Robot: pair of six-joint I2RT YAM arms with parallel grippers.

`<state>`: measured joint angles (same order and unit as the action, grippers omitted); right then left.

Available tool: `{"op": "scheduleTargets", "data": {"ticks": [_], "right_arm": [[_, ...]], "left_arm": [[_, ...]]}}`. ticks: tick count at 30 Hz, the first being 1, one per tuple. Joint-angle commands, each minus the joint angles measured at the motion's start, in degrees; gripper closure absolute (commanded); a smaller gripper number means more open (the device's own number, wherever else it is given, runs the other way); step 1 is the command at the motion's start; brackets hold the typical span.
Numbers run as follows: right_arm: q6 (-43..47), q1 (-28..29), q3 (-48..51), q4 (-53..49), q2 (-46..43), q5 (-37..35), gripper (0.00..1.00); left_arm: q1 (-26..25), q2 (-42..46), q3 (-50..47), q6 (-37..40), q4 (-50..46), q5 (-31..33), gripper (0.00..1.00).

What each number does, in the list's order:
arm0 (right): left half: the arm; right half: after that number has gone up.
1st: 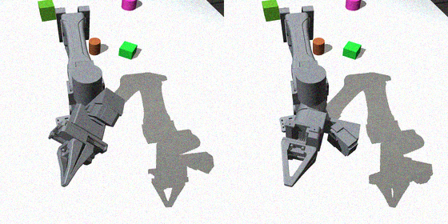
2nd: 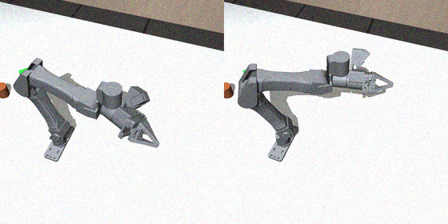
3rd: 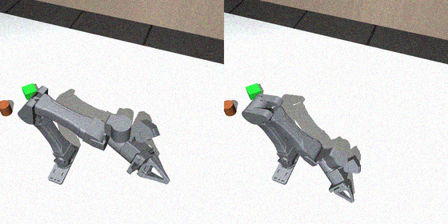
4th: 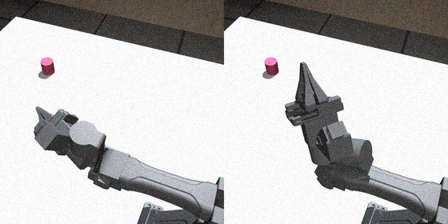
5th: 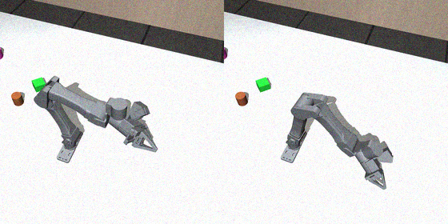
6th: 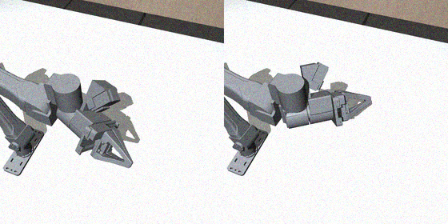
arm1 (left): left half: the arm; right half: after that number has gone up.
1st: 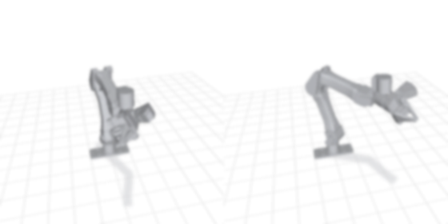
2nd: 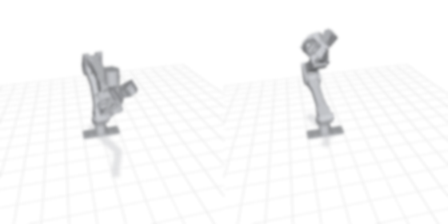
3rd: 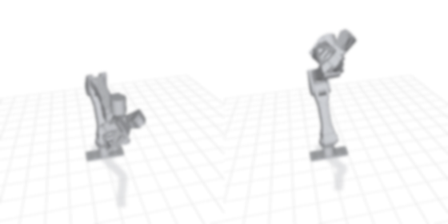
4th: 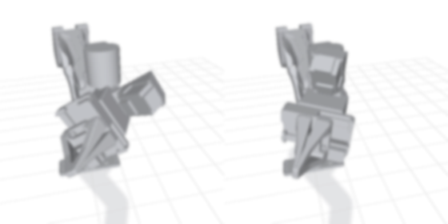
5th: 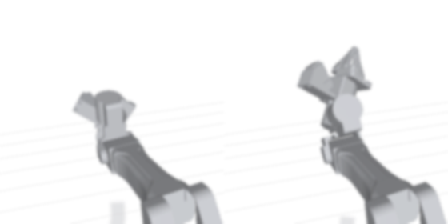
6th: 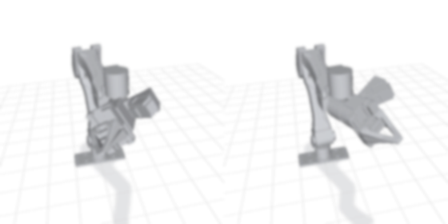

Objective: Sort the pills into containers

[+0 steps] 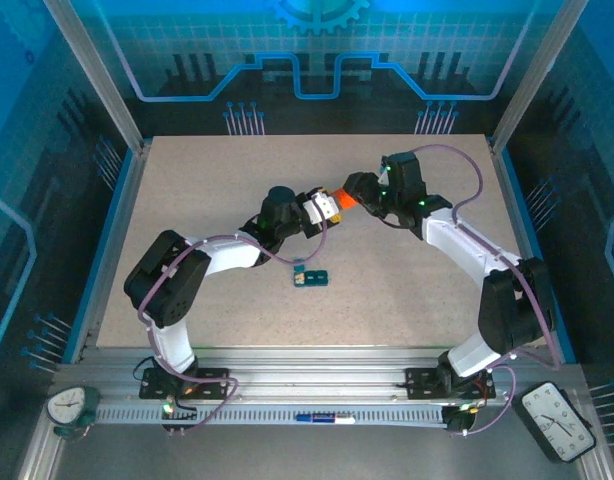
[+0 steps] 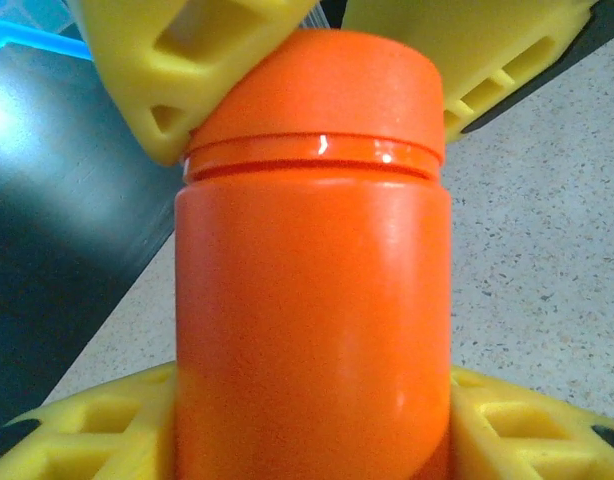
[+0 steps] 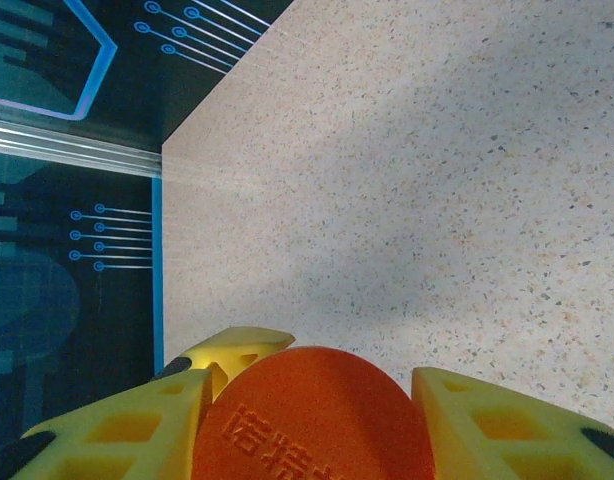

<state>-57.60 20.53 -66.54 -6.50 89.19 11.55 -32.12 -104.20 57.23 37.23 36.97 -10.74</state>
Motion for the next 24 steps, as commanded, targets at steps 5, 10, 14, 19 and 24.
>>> {"op": "scheduleTargets", "data": {"ticks": [5,10,14,19,24], "right_arm": [[-0.3,0.2,-4.6,-3.3,0.8,9.9,0.39],[1.6,-1.1,-7.1,-4.7,0.0,10.8,0.21],[3.6,-2.1,-7.2,-4.9,-1.7,11.3,0.11],[7.0,-3.9,-6.2,-6.4,-5.0,11.8,0.07],[8.8,-6.3,-3.3,-7.7,-9.4,10.2,0.05]], "left_arm": [[-2.3,0.8,1.7,-3.4,12.2,-7.0,1.00],[-2.1,0.9,1.7,-3.7,12.0,-7.1,1.00],[-2.1,1.0,1.8,-3.8,11.5,-7.4,1.00],[-2.0,1.0,2.0,-3.7,10.9,-7.4,1.00],[-2.0,0.7,2.2,-3.7,10.7,-7.1,1.00]]}}
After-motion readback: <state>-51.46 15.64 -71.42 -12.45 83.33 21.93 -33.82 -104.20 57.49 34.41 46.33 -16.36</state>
